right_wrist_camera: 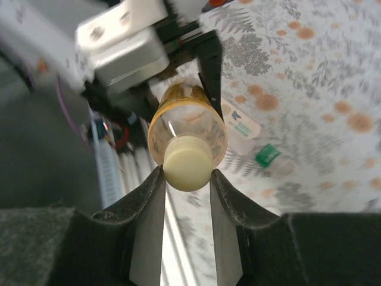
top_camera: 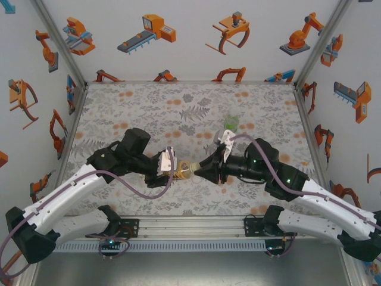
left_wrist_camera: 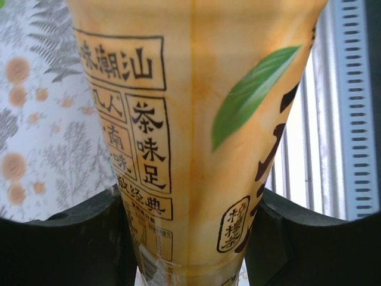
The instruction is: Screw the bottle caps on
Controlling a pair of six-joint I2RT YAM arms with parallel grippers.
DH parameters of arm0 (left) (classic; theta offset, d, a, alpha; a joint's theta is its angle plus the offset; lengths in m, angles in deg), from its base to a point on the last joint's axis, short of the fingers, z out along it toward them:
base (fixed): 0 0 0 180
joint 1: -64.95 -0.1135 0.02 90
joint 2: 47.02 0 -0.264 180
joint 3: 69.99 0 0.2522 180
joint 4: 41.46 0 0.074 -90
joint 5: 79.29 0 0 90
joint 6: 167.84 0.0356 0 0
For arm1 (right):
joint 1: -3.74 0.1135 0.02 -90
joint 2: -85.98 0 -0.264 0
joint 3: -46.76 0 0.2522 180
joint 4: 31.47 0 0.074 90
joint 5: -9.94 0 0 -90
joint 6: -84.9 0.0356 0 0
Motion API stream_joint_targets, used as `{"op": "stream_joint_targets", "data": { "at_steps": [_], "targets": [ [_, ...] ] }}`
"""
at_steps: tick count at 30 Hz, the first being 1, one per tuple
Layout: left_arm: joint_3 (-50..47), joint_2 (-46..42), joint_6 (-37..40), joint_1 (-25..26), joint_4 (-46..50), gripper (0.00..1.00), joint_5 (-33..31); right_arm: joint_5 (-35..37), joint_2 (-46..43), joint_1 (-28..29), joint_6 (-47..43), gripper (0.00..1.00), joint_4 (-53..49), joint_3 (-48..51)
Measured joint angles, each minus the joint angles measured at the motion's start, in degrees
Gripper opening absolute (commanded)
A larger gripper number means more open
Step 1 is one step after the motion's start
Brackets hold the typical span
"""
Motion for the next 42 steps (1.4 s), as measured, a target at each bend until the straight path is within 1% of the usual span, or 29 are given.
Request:
{"op": "stream_joint_targets", "data": {
  "at_steps": [4,6,7,9,10,12,14,15,16,19,23,26,29,34,38,40,42],
  "targets": [
    [-0.4,-0.7,-1.4,-0.2,-1.0,0.0,-5.4,8.3,1.8,0.0,23.3,0.0,1.5,1.0],
    [-0.7,-1.0,-1.8,-0.4,-1.2,0.0,-7.5,11.1,2.8,0.0,33.2,0.0,1.2,1.0],
    [-1.0,-1.2,-2.0,-0.4,-1.3,0.0,-8.4,12.3,3.3,0.0,37.7,0.0,1.1,1.0],
    [-1.2,-1.4,-2.4,-0.5,-1.3,0.0,-9.7,13.9,4.1,0.2,43.9,0.0,0.7,1.0],
    [-1.3,-1.4,-2.6,-0.5,-1.3,0.0,-10.1,14.8,4.4,0.4,46.2,0.03,0.3,0.9],
    [-1.3,-1.4,-2.7,-0.5,-1.3,0.0,-10.3,15.6,4.9,0.7,48.5,0.11,-1.0,0.2],
    [-1.3,-1.5,-2.8,-0.5,-1.6,0.0,-10.3,15.9,5.3,0.8,48.9,0.22,-2.5,-1.1],
    [-1.3,-1.5,-2.8,-0.5,-2.0,0.0,-10.1,16.0,5.3,0.9,48.3,0.33,-3.3,-1.8],
    [-1.3,-1.6,-2.8,-0.4,-2.5,0.0,-9.8,16.1,5.2,0.9,47.2,0.42,-3.8,-2.3],
    [-1.3,-1.6,-2.7,-0.2,-4.2,0.0,-7.9,15.1,4.3,1.2,41.9,0.54,-4.0,-2.9],
    [-1.3,-1.6,-2.5,0.1,-5.0,0.0,-4.6,13.2,2.2,1.6,29.7,0.6,-4.8,-3.5],
    [-1.3,-1.4,-2.1,0.1,-5.0,0.0,-1.8,10.3,0.5,1.6,17.0,0.61,-5.2,-5.0],
    [-1.3,-0.8,-1.4,0.1,-4.5,0.0,1.6,5.1,-0.5,1.6,2.2,0.6,-7.2,-7.5],
    [-0.8,1.5,0.0,0.1,-2.3,0.0,7.3,-5.1,1.5,1.6,-22.3,0.57,-15.1,-13.7],
    [0.2,3.1,0.8,0.1,-0.5,0.0,10.4,-9.7,4.7,1.6,-34.2,0.56,-20.4,-17.3],
    [0.5,3.5,1.2,0.1,0.0,0.0,11.5,-11.0,5.7,1.6,-38.1,0.54,-22.0,-17.6],
    [0.5,3.7,1.3,0.1,0.3,0.0,12.3,-11.6,6.6,1.6,-40.9,0.51,-23.4,-17.6]
  ]
}}
